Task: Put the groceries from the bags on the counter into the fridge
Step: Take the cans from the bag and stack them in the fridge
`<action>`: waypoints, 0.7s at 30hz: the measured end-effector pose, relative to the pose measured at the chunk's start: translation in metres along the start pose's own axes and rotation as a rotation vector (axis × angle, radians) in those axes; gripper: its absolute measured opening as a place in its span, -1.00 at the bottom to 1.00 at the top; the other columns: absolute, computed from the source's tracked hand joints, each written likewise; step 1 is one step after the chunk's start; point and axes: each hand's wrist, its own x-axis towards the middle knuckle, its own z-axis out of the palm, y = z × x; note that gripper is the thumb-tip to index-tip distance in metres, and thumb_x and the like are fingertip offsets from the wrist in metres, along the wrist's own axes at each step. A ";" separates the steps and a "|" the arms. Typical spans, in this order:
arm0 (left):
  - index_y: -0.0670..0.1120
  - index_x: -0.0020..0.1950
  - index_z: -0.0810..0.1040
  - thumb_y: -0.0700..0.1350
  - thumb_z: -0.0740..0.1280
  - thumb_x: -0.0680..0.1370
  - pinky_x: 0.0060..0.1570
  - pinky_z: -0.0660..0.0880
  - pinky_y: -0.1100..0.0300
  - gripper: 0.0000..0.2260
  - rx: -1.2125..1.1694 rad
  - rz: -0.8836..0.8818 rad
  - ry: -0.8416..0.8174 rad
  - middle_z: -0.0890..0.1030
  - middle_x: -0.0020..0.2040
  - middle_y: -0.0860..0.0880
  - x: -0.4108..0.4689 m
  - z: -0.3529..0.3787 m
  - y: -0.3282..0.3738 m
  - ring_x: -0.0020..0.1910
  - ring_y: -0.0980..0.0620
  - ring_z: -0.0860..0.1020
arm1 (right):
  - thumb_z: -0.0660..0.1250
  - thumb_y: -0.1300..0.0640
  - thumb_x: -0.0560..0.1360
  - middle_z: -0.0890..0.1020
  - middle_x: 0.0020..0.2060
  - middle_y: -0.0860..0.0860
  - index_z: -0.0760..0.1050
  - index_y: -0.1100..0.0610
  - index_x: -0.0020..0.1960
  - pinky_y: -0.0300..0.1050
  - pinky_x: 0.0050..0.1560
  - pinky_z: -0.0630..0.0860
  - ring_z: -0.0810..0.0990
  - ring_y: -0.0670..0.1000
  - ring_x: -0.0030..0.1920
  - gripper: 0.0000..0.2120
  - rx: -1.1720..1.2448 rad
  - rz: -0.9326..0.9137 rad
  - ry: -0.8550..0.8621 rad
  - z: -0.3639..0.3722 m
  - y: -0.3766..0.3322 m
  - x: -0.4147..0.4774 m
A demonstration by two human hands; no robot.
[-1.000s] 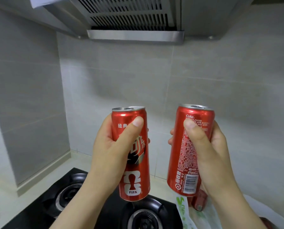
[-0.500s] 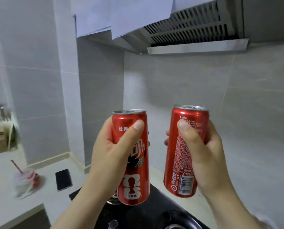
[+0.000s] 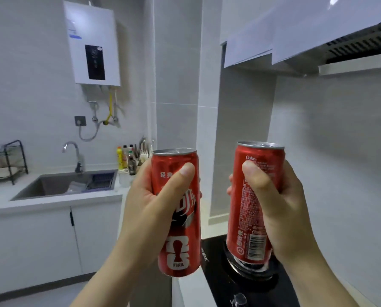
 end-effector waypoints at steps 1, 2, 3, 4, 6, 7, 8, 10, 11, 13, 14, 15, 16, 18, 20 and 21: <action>-0.02 0.06 0.55 0.21 0.39 0.26 -0.29 0.60 0.04 -0.53 0.013 0.010 0.024 0.68 -0.13 -0.11 -0.001 -0.015 0.004 -0.22 -0.10 0.68 | 0.36 -0.27 0.26 0.65 -0.15 0.09 0.52 -0.06 -0.02 -0.11 -0.20 0.64 0.69 0.08 -0.18 -0.61 0.021 -0.008 -0.025 0.015 -0.001 0.002; -0.02 0.06 0.55 0.21 0.39 0.26 -0.31 0.59 0.09 -0.53 0.032 0.018 0.049 0.68 -0.14 -0.12 -0.002 -0.030 0.008 -0.22 -0.10 0.68 | 0.36 -0.26 0.26 0.65 -0.16 0.09 0.52 -0.05 -0.01 -0.13 -0.23 0.64 0.69 0.08 -0.19 -0.60 0.047 -0.015 -0.047 0.031 -0.002 0.003; -0.01 0.05 0.55 0.21 0.39 0.25 -0.32 0.58 0.14 -0.53 0.057 0.024 0.074 0.68 -0.14 -0.11 -0.002 -0.047 0.014 -0.23 -0.09 0.68 | 0.36 -0.25 0.26 0.65 -0.16 0.10 0.52 -0.03 -0.01 -0.17 -0.26 0.62 0.69 0.08 -0.20 -0.59 0.081 -0.014 -0.067 0.048 -0.003 0.005; 0.00 0.04 0.55 0.21 0.39 0.25 -0.33 0.57 0.16 -0.55 0.077 0.030 0.100 0.68 -0.15 -0.11 -0.002 -0.064 0.020 -0.23 -0.08 0.68 | 0.36 -0.24 0.26 0.65 -0.17 0.10 0.52 -0.02 -0.01 -0.19 -0.30 0.61 0.69 0.08 -0.21 -0.59 0.117 -0.012 -0.087 0.066 -0.004 0.007; 0.04 0.02 0.56 0.21 0.39 0.26 -0.32 0.57 0.18 -0.59 0.117 0.057 0.156 0.68 -0.14 -0.10 -0.005 -0.100 0.032 -0.22 -0.07 0.68 | 0.37 -0.25 0.26 0.66 -0.17 0.09 0.52 -0.01 0.00 -0.16 -0.29 0.61 0.69 0.08 -0.21 -0.57 0.162 -0.018 -0.139 0.106 -0.006 0.010; 0.06 0.01 0.56 0.21 0.39 0.27 -0.30 0.57 0.18 -0.61 0.143 0.071 0.188 0.68 -0.14 -0.09 -0.007 -0.118 0.037 -0.21 -0.06 0.68 | 0.37 -0.26 0.26 0.66 -0.16 0.08 0.52 0.00 0.01 -0.12 -0.26 0.63 0.69 0.08 -0.20 -0.56 0.170 -0.024 -0.164 0.126 -0.007 0.009; 0.06 0.02 0.56 0.22 0.39 0.28 -0.28 0.58 0.18 -0.60 0.166 0.082 0.221 0.68 -0.13 -0.09 -0.010 -0.135 0.043 -0.20 -0.06 0.68 | 0.37 -0.26 0.26 0.66 -0.15 0.08 0.52 -0.01 0.01 -0.07 -0.22 0.64 0.69 0.08 -0.18 -0.56 0.180 -0.030 -0.190 0.147 -0.007 0.007; 0.04 0.03 0.55 0.23 0.39 0.28 -0.27 0.58 0.18 -0.59 0.200 0.097 0.287 0.68 -0.12 -0.10 -0.017 -0.167 0.054 -0.19 -0.07 0.68 | 0.37 -0.26 0.26 0.65 -0.14 0.08 0.53 -0.03 -0.02 -0.02 -0.18 0.64 0.69 0.09 -0.16 -0.59 0.224 -0.033 -0.253 0.185 -0.009 0.002; 0.06 0.01 0.56 0.23 0.38 0.27 -0.27 0.58 0.18 -0.60 0.221 0.104 0.322 0.68 -0.12 -0.10 -0.021 -0.181 0.059 -0.19 -0.06 0.68 | 0.37 -0.26 0.26 0.64 -0.14 0.08 0.53 -0.05 -0.05 -0.05 -0.18 0.64 0.68 0.08 -0.16 -0.63 0.250 -0.035 -0.288 0.203 -0.010 -0.001; 0.11 -0.02 0.56 0.25 0.38 0.27 -0.27 0.58 0.20 -0.64 0.276 0.123 0.391 0.68 -0.11 -0.08 -0.031 -0.207 0.069 -0.18 -0.04 0.68 | 0.37 -0.26 0.26 0.64 -0.13 0.09 0.54 -0.10 -0.10 -0.12 -0.22 0.62 0.69 0.07 -0.17 -0.69 0.288 -0.044 -0.351 0.235 -0.012 -0.008; 0.11 -0.02 0.56 0.25 0.38 0.27 -0.27 0.58 0.20 -0.64 0.296 0.132 0.426 0.67 -0.11 -0.07 -0.036 -0.218 0.075 -0.17 -0.04 0.68 | 0.37 -0.26 0.26 0.63 -0.13 0.10 0.53 -0.10 -0.11 -0.12 -0.23 0.62 0.69 0.07 -0.18 -0.69 0.305 -0.046 -0.379 0.250 -0.014 -0.011; 0.11 -0.01 0.56 0.25 0.37 0.27 -0.27 0.58 0.20 -0.63 0.311 0.138 0.462 0.67 -0.11 -0.07 -0.042 -0.229 0.080 -0.17 -0.04 0.68 | 0.37 -0.26 0.27 0.63 -0.14 0.10 0.53 -0.11 -0.11 -0.09 -0.24 0.63 0.68 0.08 -0.18 -0.70 0.321 -0.047 -0.409 0.264 -0.016 -0.013; 0.10 0.00 0.55 0.25 0.37 0.27 -0.27 0.58 0.20 -0.61 0.327 0.142 0.498 0.67 -0.11 -0.07 -0.047 -0.239 0.085 -0.17 -0.04 0.68 | 0.37 -0.26 0.27 0.63 -0.14 0.10 0.52 -0.11 -0.11 -0.03 -0.22 0.64 0.68 0.09 -0.16 -0.70 0.336 -0.048 -0.440 0.277 -0.018 -0.016; 0.07 0.05 0.54 0.25 0.37 0.27 -0.29 0.57 0.21 -0.57 0.365 0.151 0.558 0.67 -0.10 -0.07 -0.057 -0.256 0.094 -0.16 -0.05 0.68 | 0.37 -0.26 0.27 0.64 -0.14 0.10 0.53 -0.10 -0.10 0.03 -0.18 0.65 0.68 0.11 -0.15 -0.69 0.380 -0.039 -0.502 0.300 -0.022 -0.021; 0.06 0.04 0.54 0.25 0.37 0.28 -0.29 0.57 0.21 -0.57 0.414 0.164 0.625 0.66 -0.09 -0.08 -0.067 -0.270 0.104 -0.16 -0.05 0.68 | 0.38 -0.26 0.27 0.64 -0.15 0.12 0.53 -0.05 -0.05 0.02 -0.19 0.66 0.68 0.13 -0.16 -0.62 0.444 -0.022 -0.570 0.323 -0.025 -0.027; 0.05 0.05 0.54 0.25 0.37 0.29 -0.28 0.57 0.20 -0.58 0.438 0.173 0.656 0.66 -0.09 -0.08 -0.072 -0.276 0.108 -0.16 -0.06 0.68 | 0.38 -0.26 0.26 0.64 -0.15 0.13 0.52 -0.03 -0.03 0.03 -0.19 0.66 0.68 0.14 -0.15 -0.60 0.468 -0.018 -0.603 0.334 -0.027 -0.030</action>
